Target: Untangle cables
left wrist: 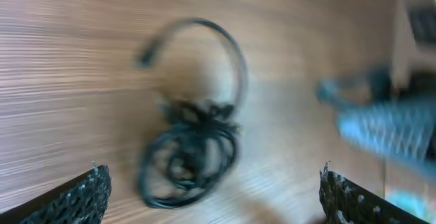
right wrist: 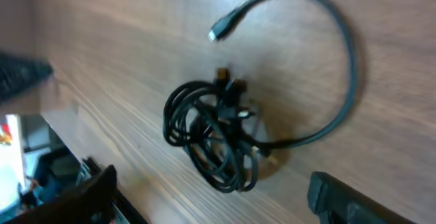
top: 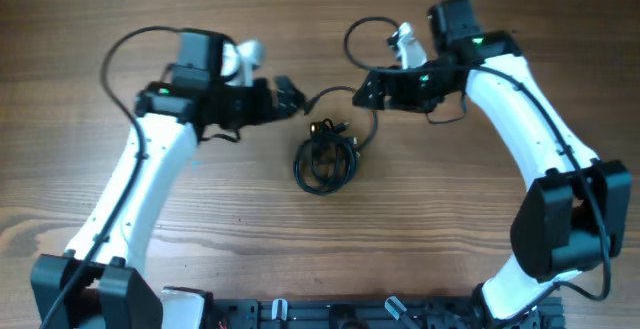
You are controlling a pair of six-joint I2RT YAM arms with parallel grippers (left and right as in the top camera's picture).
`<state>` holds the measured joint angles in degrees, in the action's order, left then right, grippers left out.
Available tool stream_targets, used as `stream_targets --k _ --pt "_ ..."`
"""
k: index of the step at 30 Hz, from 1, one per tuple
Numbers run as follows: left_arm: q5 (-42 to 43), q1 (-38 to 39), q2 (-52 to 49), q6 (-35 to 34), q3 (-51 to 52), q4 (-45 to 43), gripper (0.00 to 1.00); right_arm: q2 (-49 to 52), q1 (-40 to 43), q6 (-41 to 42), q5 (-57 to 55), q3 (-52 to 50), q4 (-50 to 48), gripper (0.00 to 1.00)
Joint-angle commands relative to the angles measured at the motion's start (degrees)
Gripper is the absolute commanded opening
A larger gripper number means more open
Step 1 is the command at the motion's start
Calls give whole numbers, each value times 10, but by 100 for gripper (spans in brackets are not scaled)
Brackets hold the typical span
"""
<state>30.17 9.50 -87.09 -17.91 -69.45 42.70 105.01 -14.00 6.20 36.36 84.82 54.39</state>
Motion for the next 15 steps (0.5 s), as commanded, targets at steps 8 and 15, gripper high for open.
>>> stream_targets --k 8,15 --pt "-32 -93 -9 -83 105 -46 100 11 -162 158 -188 -6 -17 83" --pt "-26 -93 -9 -83 105 -57 100 16 -212 231 -211 -64 -109 67"
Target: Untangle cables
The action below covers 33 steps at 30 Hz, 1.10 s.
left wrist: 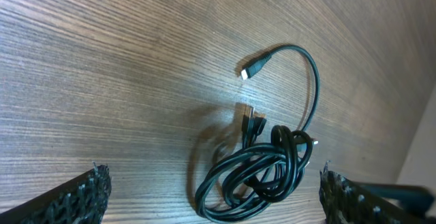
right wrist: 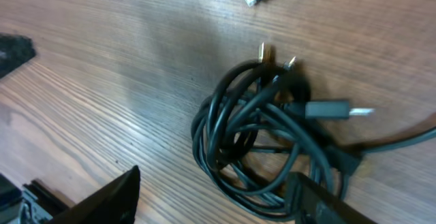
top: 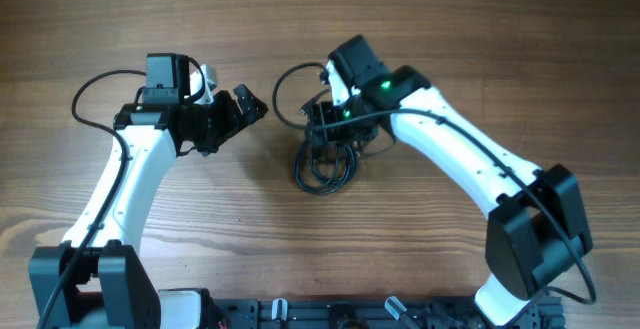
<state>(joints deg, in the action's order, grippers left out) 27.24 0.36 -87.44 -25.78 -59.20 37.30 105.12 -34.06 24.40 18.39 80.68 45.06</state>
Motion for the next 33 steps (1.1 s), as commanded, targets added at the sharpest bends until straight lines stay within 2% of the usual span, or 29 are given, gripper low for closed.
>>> stream_targets --k 1,4,17,22,25,27,30,33 --pt "3 -2 -5 -4 3 -3 100 15 -13 58 -31 -30 -28 64" --pt "3 -2 -5 -4 3 -5 100 15 -16 75 -29 -50 -61 56" --pt "3 -2 -5 -4 3 -5 100 24 -35 108 -5 -133 -227 43" --pt "3 -2 -5 -4 3 -5 100 73 -39 133 1 -133 -239 30" --pt "3 -2 -5 -4 3 -5 100 75 -35 131 26 -132 -251 17" --pt "3 -2 -5 -4 3 -5 100 63 -26 109 54 -124 -250 4" --pt "5 -1 -5 -4 3 -2 100 20 -6 73 112 -117 -247 4" --pt "40 -1 -5 4 3 -2 100 -55 28 71 159 -116 -248 4"
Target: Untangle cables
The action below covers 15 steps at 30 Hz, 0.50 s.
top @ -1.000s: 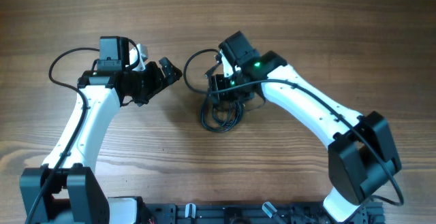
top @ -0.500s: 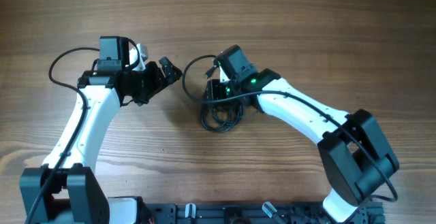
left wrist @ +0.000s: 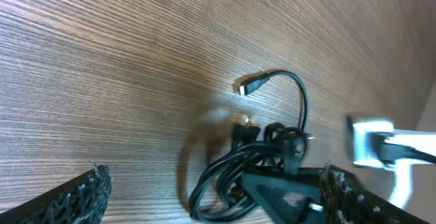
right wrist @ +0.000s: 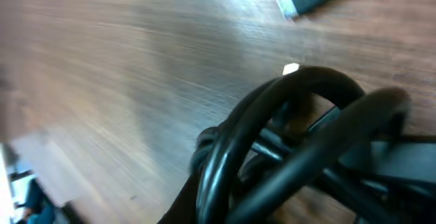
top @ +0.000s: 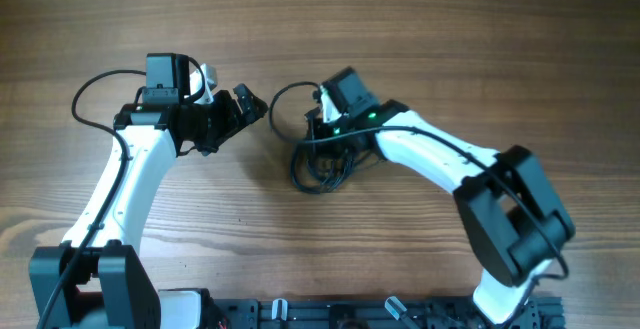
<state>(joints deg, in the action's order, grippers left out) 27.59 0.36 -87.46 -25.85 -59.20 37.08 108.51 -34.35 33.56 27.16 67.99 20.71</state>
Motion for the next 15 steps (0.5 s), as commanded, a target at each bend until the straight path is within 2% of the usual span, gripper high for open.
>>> stream_targets --k 1,6,11,13,15 --pt "47 -1 -5 15 3 0 100 -109 42 -21 80 11 -5 4" --pt "187 -1 -5 130 3 -2 100 -196 107 -21 127 11 -4 4" --pt "308 -1 -5 249 3 -3 100 -196 125 -25 180 10 2 4" --pt "362 1 -5 325 3 -3 100 -196 125 -28 180 10 1 4" --pt "363 11 -5 362 3 -19 96 -196 125 -48 203 10 1 4"
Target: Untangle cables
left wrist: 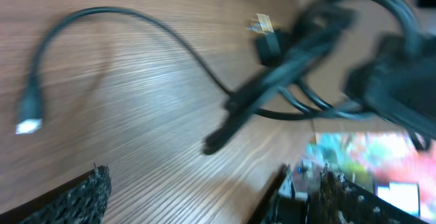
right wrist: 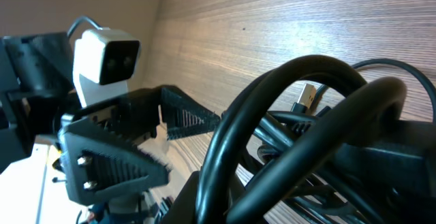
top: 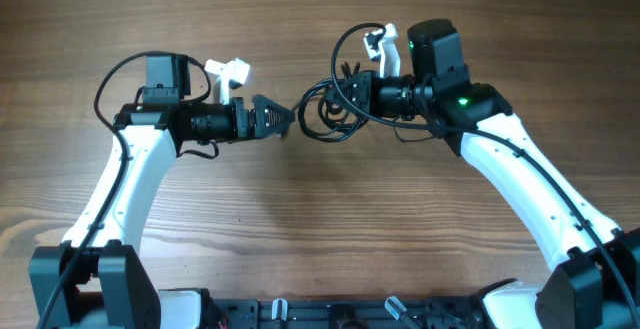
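In the overhead view the black cable bundle [top: 330, 109] hangs off the table, a tangle of several loops, with my right gripper [top: 352, 96] shut on it. The right wrist view shows thick loops [right wrist: 272, 115] pressed close against the camera, hiding the fingers. My left gripper [top: 275, 121] stands open just left of the bundle, pointing at it, holding nothing. In the left wrist view the bundle [left wrist: 300, 40] is at the upper right. One loose strand runs left from it and ends in a plug [left wrist: 27, 118] near the wood.
The wooden table [top: 320, 229] fills the overhead view. A black rail [top: 330, 314] runs along its front edge between the arm bases. Each arm's own black cable loops beside its wrist camera.
The right gripper was down on the bundle on the table. Now it holds the bundle raised, further back and to the right. The left gripper has turned to point right, towards the bundle.
At first both grippers were open on either side, behind the bundle lying on the table. Then the left one stood further left and the right one over the bundle. After that the right one was pressed into the loops. Now it holds them up.
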You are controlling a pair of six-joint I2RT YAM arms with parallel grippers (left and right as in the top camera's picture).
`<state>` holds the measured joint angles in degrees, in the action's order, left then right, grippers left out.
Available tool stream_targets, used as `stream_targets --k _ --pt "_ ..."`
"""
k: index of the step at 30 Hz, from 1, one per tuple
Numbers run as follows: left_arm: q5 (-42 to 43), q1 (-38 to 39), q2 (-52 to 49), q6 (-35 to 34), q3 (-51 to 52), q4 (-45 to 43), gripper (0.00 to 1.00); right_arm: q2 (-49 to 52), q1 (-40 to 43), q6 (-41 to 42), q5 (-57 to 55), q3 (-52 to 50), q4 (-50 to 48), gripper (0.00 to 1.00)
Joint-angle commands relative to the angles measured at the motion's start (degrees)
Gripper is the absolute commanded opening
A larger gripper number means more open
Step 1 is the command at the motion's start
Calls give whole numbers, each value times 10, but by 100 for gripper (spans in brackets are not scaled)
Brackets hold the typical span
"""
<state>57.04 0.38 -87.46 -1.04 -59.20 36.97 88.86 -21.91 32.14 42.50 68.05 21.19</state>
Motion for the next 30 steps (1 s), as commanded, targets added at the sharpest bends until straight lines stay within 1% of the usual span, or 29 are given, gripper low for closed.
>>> stream_targets --k 1,4,6,7,9,11,13,14,15,16,19,21,22,25,28,30 --pt "65 15 -5 113 3 -28 95 1 0 -40 64 9 -4 4" --pt "56 39 -5 113 3 -69 87 1 0 -52 115 9 -3 4" --pt "18 58 -5 105 3 -88 77 1 0 -52 145 9 -3 4" --pt "-10 65 -5 92 3 -92 74 1 0 -52 159 9 -4 4" --pt "-75 80 -5 59 3 -94 74 1 0 -65 173 9 -3 4" --pt "-107 90 -5 48 3 -94 73 1 0 -69 176 9 2 4" --pt "-112 96 -5 48 3 -96 66 1 0 -78 176 9 11 4" --pt "-111 96 -5 48 3 -96 59 1 0 -82 176 9 18 4" --pt "-111 96 -5 48 3 -96 54 1 0 -88 176 9 25 4" --pt "-111 96 -5 48 3 -96 47 1 1 -98 175 9 31 4" --pt "-111 96 -5 48 3 -96 38 1 5 -103 151 9 53 4" --pt "-111 96 -5 48 3 -96 25 1 10 -110 138 9 64 4" --pt "-111 96 -5 48 3 -96 22 1 11 -112 134 9 66 4" --pt "-111 96 -5 48 3 -96 4 1 16 -111 89 9 79 4" --pt "-111 96 -5 48 3 -96 4 1 17 -111 0 9 111 4" --pt "-111 96 -5 48 3 -96 4 1 17 -110 -4 9 119 4"
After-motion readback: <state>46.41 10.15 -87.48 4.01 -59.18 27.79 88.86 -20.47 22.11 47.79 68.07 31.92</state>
